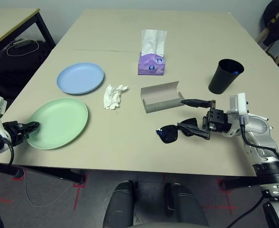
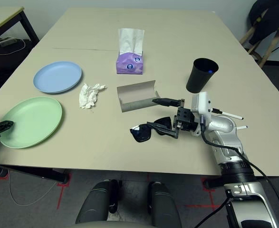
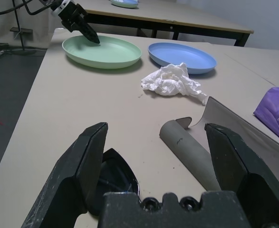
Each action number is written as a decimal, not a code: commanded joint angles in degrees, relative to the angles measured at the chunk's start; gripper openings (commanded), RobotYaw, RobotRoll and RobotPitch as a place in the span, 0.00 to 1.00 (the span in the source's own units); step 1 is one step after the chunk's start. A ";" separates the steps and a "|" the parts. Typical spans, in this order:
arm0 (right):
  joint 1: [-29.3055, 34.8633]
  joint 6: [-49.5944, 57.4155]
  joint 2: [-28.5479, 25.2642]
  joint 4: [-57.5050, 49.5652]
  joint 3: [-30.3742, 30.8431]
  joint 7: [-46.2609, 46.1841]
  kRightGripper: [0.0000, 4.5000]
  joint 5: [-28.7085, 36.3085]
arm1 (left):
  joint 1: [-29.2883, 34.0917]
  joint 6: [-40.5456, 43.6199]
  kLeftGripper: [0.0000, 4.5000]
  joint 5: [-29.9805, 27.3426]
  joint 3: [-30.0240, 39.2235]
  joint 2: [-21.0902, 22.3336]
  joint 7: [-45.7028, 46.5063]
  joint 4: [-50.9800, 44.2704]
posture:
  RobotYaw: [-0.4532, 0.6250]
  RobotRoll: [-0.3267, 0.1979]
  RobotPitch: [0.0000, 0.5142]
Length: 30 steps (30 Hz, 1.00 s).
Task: Organize and tidy the items on the table.
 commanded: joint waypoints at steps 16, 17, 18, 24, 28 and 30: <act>0.80 1.15 -0.34 -1.89 0.59 -1.10 1.00 -0.05 | 6.60 14.43 0.01 -7.89 11.97 -1.04 0.54 -13.56 | 0.51 0.62 0.22; 0.68 1.22 -0.30 -1.81 0.63 -1.11 1.00 -0.06 | 5.82 15.47 0.01 -8.49 12.50 -1.67 1.35 -14.61 | 0.51 0.62 0.22; 0.56 1.33 -0.27 -1.77 0.67 -1.11 1.00 -0.04 | 4.61 16.37 0.01 -9.06 12.81 -2.23 2.21 -15.58 | 0.51 0.62 0.23; 0.21 1.77 -0.11 -1.69 0.73 -1.17 1.00 0.07 | -7.03 18.59 0.01 -9.99 12.15 -3.90 7.50 -13.99 | 0.51 0.62 0.24; 0.38 2.08 0.10 -2.17 0.82 -1.57 1.00 0.00 | -17.58 13.75 0.01 -6.71 10.42 -6.10 14.03 -6.11 | 0.51 0.62 0.24; 0.53 2.17 0.15 -2.42 0.83 -1.80 1.00 -0.01 | -21.70 10.74 0.01 -5.22 9.75 -7.30 16.95 -2.01 | 0.51 0.62 0.24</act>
